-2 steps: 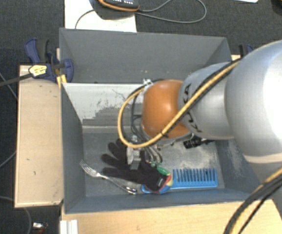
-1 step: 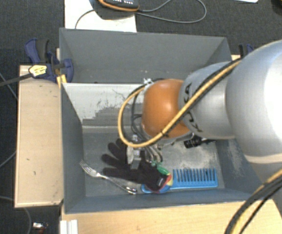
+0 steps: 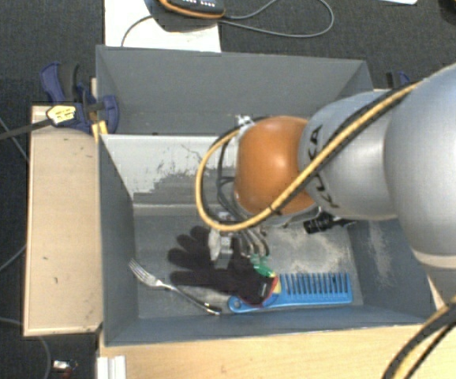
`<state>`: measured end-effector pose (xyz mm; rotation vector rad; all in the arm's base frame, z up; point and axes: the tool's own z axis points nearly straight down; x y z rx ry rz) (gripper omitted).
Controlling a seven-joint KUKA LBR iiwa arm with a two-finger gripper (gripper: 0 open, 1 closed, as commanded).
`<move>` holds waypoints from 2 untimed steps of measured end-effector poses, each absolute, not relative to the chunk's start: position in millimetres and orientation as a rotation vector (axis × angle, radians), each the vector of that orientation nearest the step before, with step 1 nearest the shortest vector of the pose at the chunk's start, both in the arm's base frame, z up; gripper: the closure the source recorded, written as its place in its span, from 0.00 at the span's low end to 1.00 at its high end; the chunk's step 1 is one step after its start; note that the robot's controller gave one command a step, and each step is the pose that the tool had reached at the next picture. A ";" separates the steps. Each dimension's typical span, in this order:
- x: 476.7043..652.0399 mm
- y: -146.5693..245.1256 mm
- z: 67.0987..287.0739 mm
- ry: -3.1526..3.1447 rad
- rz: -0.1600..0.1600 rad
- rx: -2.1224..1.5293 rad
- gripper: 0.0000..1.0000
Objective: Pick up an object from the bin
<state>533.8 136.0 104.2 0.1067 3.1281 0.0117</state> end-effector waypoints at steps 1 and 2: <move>533.5 135.7 154.5 3.130 0.011 0.110 1.00; 534.1 135.9 190.1 3.128 0.012 0.112 1.00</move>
Offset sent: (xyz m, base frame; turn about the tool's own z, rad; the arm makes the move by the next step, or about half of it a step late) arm -0.0006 -0.0001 0.0897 0.0011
